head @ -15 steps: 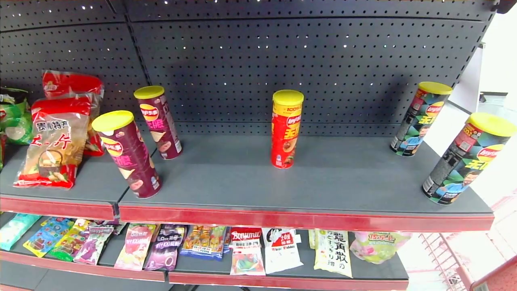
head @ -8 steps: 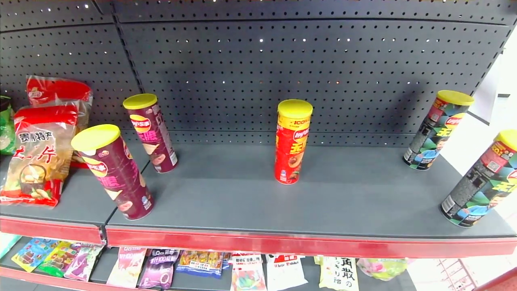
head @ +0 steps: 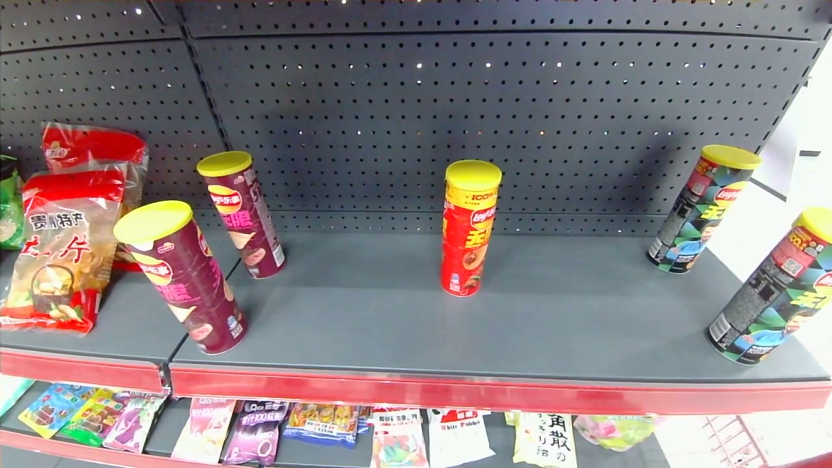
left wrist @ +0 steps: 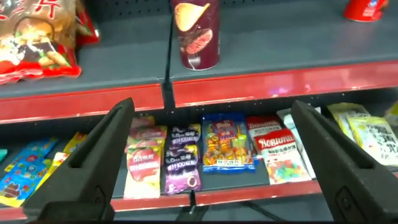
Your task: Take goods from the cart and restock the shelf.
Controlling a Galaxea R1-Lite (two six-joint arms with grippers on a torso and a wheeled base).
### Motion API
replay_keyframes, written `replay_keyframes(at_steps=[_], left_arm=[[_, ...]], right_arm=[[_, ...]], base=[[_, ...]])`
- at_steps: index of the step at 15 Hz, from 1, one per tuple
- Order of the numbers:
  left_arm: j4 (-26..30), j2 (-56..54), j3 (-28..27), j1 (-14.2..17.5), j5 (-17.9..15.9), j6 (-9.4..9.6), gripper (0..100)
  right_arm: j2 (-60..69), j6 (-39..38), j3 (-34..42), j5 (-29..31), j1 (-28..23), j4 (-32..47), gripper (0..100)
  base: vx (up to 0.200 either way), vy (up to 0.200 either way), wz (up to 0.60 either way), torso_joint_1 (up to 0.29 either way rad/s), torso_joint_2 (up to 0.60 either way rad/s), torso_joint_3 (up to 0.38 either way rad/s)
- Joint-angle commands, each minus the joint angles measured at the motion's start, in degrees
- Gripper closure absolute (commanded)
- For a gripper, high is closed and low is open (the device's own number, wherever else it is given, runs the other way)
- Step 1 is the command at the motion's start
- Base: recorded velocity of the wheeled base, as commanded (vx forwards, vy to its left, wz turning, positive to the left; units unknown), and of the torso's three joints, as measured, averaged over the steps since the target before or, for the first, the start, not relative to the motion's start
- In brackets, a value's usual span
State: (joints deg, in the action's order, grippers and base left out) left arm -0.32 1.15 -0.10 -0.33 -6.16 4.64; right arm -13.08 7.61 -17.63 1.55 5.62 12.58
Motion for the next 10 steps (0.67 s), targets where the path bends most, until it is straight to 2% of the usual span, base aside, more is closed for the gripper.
replay_keyframes(at_steps=[1, 2, 3, 4, 5, 6, 7, 8, 9, 10], left_arm=[[-2.0, 10.6, -12.6, -1.2, -2.8, -5.70, 0], [-3.4, 27.7, -28.0, -1.3, -2.5, -11.94, 0], [-3.6, 36.0, -40.4, -2.0, -3.6, -13.96, 0], [-3.4, 38.5, -42.4, -2.7, -4.6, -13.26, 0], [-3.6, 43.9, -42.0, -8.0, -12.7, -4.12, 0], [-3.9, 48.1, -39.8, -10.8, -15.6, 0.63, 0], [-7.2, 54.0, -38.9, -13.9, -16.5, 2.56, 0], [-11.5, 59.0, -39.5, -20.6, -18.9, 2.39, 0], [-14.9, 64.1, -40.7, -25.0, -20.6, 1.60, 0], [-16.8, 68.7, -42.3, -27.1, -20.9, 0.72, 0]], right_arm=[[1.1, 0.0, 0.3, -0.1, 1.7, -0.1, 100], [1.0, 0.0, 0.7, -0.3, 1.8, 0.0, 100], [1.4, 0.0, 1.4, -0.4, 1.8, 0.0, 100], [1.5, 0.0, 1.6, -0.5, 1.9, -0.1, 100], [1.3, 0.0, 1.9, -0.9, 1.8, -0.1, 100], [1.7, 0.0, 2.1, -0.9, 1.8, 0.0, 100], [1.8, 0.0, 2.3, -0.8, 1.8, -0.1, 100], [2.2, -0.2, 2.4, -0.8, 1.7, -0.1, 100], [2.2, -0.4, 2.4, -0.7, 1.6, 0.0, 100], [2.3, -0.4, 2.5, -0.6, 1.5, 0.0, 100]], base=[[0.000, 0.000, 0.00, 0.000, 0.00, 0.000], [0.000, 0.000, 0.00, 0.000, 0.00, 0.000], [0.000, 0.000, 0.00, 0.000, 0.00, 0.000], [0.000, 0.000, 0.00, 0.000, 0.00, 0.000], [0.000, 0.000, 0.00, 0.000, 0.00, 0.000], [0.000, 0.000, 0.00, 0.000, 0.00, 0.000], [0.000, 0.000, 0.00, 0.000, 0.00, 0.000], [0.000, 0.000, 0.00, 0.000, 0.00, 0.000], [0.000, 0.000, 0.00, 0.000, 0.00, 0.000], [0.000, 0.000, 0.00, 0.000, 0.00, 0.000]])
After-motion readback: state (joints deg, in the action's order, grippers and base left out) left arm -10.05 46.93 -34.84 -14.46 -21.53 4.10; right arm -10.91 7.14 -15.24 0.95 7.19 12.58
